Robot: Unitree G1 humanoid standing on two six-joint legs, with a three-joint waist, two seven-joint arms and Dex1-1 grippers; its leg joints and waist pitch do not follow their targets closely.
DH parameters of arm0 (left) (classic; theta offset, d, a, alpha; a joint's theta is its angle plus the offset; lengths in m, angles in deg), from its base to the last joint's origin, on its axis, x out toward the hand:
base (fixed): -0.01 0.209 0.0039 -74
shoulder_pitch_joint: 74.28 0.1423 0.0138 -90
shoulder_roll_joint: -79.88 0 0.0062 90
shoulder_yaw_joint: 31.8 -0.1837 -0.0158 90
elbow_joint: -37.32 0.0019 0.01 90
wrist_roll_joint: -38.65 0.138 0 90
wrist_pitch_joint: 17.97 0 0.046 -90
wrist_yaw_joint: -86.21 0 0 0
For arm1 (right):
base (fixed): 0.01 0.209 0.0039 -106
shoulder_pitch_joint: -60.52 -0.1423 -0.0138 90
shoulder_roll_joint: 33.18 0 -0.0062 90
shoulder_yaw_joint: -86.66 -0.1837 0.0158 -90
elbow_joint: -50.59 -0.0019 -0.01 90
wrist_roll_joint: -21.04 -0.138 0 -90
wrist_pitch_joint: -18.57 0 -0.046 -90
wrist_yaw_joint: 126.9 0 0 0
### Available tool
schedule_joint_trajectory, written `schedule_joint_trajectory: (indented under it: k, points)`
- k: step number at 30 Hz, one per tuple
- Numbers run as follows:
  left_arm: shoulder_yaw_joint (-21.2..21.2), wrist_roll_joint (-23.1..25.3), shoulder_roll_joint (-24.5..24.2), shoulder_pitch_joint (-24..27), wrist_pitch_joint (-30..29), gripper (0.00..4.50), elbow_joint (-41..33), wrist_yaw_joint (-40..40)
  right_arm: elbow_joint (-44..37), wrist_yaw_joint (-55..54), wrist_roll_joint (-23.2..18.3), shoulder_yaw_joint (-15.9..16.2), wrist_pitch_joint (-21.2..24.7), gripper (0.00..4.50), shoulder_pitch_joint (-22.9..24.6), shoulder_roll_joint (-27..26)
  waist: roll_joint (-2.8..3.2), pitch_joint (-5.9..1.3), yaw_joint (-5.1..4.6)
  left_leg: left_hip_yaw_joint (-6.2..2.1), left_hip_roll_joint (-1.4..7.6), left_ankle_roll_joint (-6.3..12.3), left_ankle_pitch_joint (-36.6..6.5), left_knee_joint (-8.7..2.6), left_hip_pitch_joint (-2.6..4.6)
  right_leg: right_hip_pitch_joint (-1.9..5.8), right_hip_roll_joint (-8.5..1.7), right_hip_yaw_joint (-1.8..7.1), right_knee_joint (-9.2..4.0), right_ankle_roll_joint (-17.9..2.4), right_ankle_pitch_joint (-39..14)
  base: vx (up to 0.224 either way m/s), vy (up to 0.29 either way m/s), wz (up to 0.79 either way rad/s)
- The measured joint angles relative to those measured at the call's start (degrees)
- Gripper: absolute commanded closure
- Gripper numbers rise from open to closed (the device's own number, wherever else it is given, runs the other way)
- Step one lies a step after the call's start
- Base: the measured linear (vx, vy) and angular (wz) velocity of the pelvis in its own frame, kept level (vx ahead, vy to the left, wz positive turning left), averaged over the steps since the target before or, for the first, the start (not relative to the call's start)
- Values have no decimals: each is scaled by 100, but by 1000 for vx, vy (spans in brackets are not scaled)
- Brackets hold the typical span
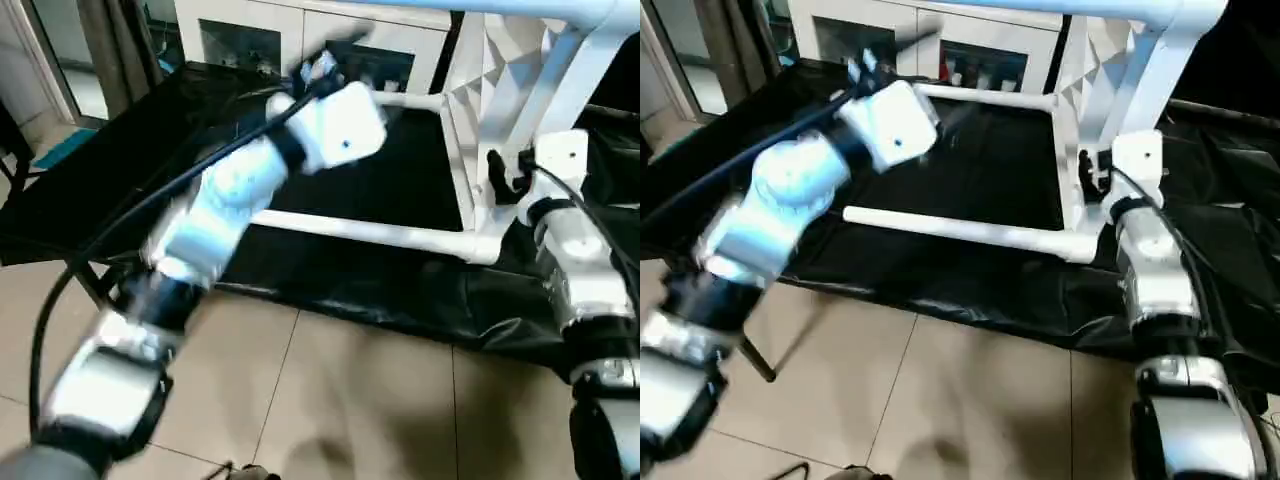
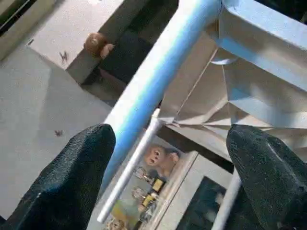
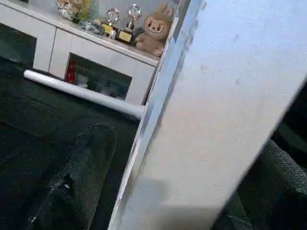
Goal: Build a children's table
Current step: Flip table
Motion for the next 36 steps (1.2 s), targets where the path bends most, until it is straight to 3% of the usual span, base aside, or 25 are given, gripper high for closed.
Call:
schedule_joint_trajectory:
  k: [5, 9, 15, 25, 36]
  points:
    - [-85, 358, -61, -223, 296, 22, 585, 251, -193, -91, 227, 87, -727, 70, 413, -88, 0, 0, -32, 0, 0, -1, 0, 0, 0, -4, 0, 2, 5, 1, 0, 0, 0, 0]
    - [-115, 745, -179, -789, 439, 22, 1280, 739, -504, -233, 638, 382, -1682, 70, 881, -152, -1, 1, -67, 0, 2, -2, 0, 0, -2, -15, 0, 4, 16, 2, 0, 0, 0, 0]
    - [-113, 1079, -209, -1117, 626, 22, 1813, 1251, -877, -235, 981, 627, -2414, 70, 946, -243, -4, 2, -61, -1, 2, -2, 1, 4, -2, -16, 0, 4, 22, 2, 0, 0, 0, 0]
    - [-148, 1479, -564, -1608, 883, 22, 2738, 1720, -855, -322, 1065, 678, -2676, 70, 949, -347, -7, 3, -10, -1, 2, 0, 0, 8, -3, -11, 0, 7, 15, -2, 3, 0, 0, 0]
    - [-501, 1978, -502, -2287, 1079, 22, 4072, 2162, -849, -191, 1028, 691, -2774, 70, 949, -422, -11, 6, -15, -1, 2, 1, -1, 8, -5, -12, 0, 6, 14, -2, 3, 0, 0, 0]
